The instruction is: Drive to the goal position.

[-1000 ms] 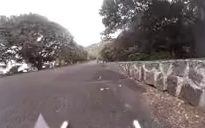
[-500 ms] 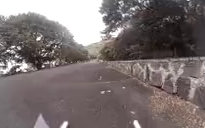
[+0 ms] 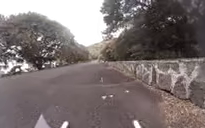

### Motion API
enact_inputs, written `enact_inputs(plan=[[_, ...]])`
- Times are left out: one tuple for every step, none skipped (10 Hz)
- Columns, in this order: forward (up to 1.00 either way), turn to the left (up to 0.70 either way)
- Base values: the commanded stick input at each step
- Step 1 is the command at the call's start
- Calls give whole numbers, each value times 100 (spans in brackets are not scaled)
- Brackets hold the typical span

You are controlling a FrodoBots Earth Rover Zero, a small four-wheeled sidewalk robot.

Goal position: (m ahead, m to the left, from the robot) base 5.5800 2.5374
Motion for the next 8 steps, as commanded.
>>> enact_inputs(plan=[[50, 0], [50, 0], [50, 0], [50, 0], [50, 0], [50, 0], [50, 0], [50, 0]])
